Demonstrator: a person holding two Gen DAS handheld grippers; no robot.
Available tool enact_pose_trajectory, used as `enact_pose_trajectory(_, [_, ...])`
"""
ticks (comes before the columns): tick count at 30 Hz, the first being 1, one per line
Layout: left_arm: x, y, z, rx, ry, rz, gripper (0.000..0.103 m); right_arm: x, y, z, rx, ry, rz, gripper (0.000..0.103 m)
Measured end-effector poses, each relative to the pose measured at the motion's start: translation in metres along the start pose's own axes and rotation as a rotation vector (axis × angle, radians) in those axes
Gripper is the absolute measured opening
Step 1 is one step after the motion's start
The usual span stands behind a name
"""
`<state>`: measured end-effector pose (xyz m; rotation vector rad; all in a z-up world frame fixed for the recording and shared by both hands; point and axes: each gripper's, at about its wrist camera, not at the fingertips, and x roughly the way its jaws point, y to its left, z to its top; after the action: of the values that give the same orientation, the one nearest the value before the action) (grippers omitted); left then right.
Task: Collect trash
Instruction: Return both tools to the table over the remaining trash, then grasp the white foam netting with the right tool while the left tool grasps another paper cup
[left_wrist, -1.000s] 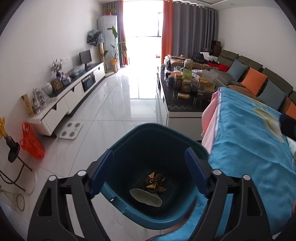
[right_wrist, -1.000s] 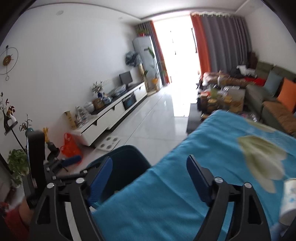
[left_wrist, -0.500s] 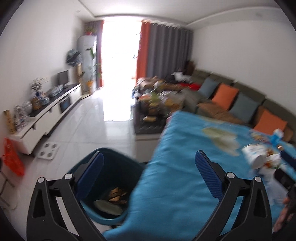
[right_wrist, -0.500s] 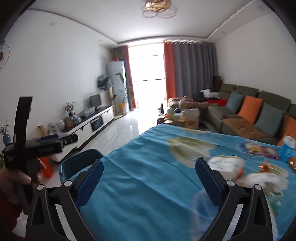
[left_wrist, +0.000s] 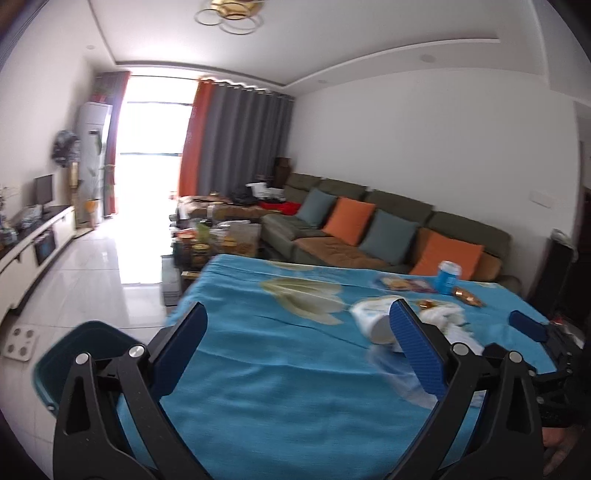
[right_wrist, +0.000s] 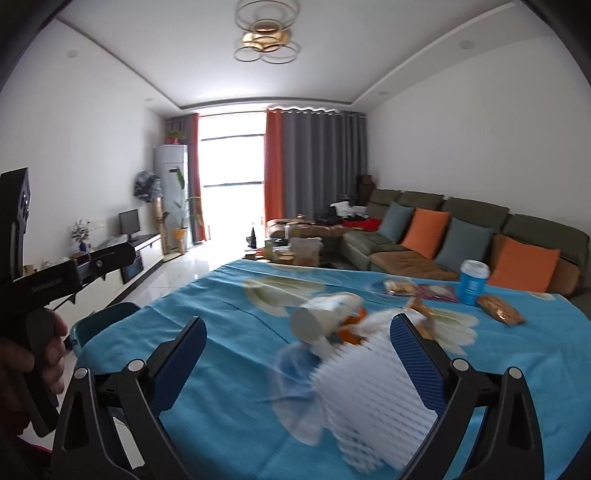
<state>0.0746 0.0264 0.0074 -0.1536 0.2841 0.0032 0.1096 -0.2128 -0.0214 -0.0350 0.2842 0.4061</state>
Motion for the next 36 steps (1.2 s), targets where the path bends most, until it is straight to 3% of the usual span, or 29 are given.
enact_pose_trajectory(8, [0.004, -0.036, -0.020, 0.049, 0.020, -0.114, 0.097, -0.023, -0.023, -0.022, 0.071, 0.039, -0.112, 0.096])
enact_pose_trajectory(16, [0.016, -0.043, -0.031, 0.071, 0.057, -0.149, 0.097, -0.015, -0.027, -0.034, 0.065, 0.112, -0.166, 0.095])
enact_pose_trajectory(26, [0.052, -0.035, -0.029, 0.092, 0.100, -0.145, 0.097, 0.025, -0.029, -0.039, 0.024, 0.205, -0.159, 0.077])
enact_pose_trajectory(36, [0.088, -0.046, -0.029, 0.112, 0.143, -0.171, 0.097, 0.045, -0.038, -0.043, 0.027, 0.275, -0.137, 0.044])
